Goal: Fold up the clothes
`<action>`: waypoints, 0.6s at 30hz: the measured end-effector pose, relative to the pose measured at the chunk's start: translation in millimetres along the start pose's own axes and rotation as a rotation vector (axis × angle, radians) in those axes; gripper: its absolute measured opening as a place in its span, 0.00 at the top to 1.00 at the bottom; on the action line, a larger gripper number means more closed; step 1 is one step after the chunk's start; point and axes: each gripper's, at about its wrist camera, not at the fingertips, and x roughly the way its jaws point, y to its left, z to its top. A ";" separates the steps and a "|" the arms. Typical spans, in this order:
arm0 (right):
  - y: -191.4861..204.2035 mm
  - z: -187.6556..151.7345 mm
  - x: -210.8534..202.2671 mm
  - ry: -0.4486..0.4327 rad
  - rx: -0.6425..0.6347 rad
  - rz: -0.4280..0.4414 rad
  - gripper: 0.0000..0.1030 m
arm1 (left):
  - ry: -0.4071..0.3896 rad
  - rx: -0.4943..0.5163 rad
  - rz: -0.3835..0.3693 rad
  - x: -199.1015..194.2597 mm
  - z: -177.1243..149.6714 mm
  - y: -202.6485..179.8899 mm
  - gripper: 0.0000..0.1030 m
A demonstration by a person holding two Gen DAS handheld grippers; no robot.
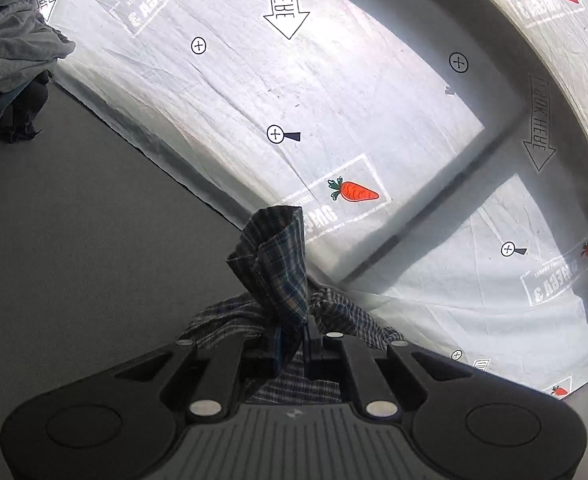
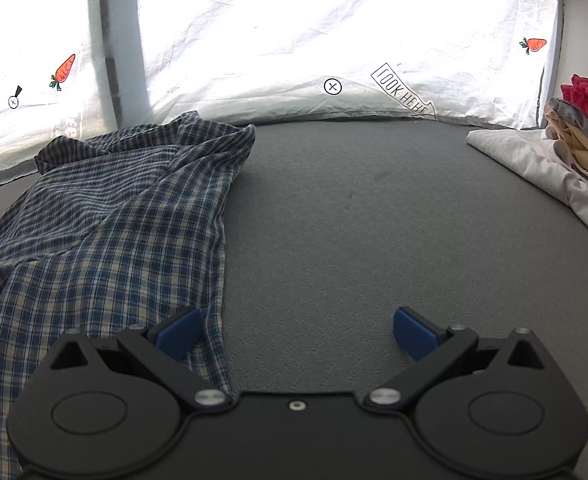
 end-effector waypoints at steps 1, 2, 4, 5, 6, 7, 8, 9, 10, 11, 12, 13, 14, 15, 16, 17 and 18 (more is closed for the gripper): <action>-0.3 0.1 -0.2 0.000 0.000 0.000 0.00 | 0.060 -0.011 -0.027 8.1 -9.8 -5.3 0.90; -0.4 0.0 -0.2 0.000 0.000 0.001 0.00 | 0.134 -0.030 -0.047 19.1 -19.3 -5.5 0.90; -0.3 0.0 0.1 0.000 0.000 0.002 0.00 | 0.287 -0.058 -0.073 41.1 -41.1 -5.1 0.75; -0.4 0.0 0.2 0.000 0.000 0.002 0.00 | 0.346 -0.045 -0.066 49.5 -51.7 -4.4 0.65; -0.6 0.0 0.2 0.001 0.000 0.002 0.00 | 0.376 -0.019 -0.041 52.6 -59.4 -5.1 0.63; -0.8 0.0 0.1 0.001 0.000 0.003 0.00 | 0.402 0.010 -0.015 54.9 -66.8 -6.0 0.62; -0.9 0.0 0.1 0.001 0.000 0.003 0.00 | 0.417 0.038 -0.006 53.7 -73.4 -6.4 0.61; -1.1 0.3 0.1 0.003 0.000 0.004 0.00 | 0.419 0.045 -0.011 51.6 -74.9 -5.9 0.55; -1.0 1.5 0.3 0.010 -0.005 0.004 0.00 | 0.420 0.049 -0.016 49.6 -75.6 -5.2 0.52; -1.0 3.2 0.7 0.021 -0.010 0.006 0.00 | 0.413 0.049 -0.019 43.8 -76.0 -5.4 0.46; -1.8 8.1 2.0 0.050 -0.017 0.014 0.00 | 0.405 0.052 -0.016 39.3 -75.5 -4.7 0.42; -3.3 14.3 3.4 0.087 -0.020 0.025 0.00 | 0.397 0.058 -0.009 35.0 -73.8 -3.1 0.41; -5.3 21.8 4.1 0.124 -0.020 0.039 0.03 | 0.387 0.069 0.005 30.7 -72.1 -2.6 0.41; -7.6 29.1 4.3 0.153 -0.016 0.053 0.07 | 0.377 0.081 0.019 26.4 -70.4 -2.2 0.38; -10.7 35.5 0.5 0.142 0.007 0.072 0.13 | 0.368 0.081 0.046 22.0 -68.2 0.3 0.37; -13.1 41.6 -6.0 0.108 0.040 0.086 0.13 | 0.359 0.080 0.075 17.5 -65.9 3.0 0.34; -14.2 47.8 -12.0 0.075 0.070 0.104 0.13 | 0.350 0.079 0.104 13.1 -63.6 5.8 0.34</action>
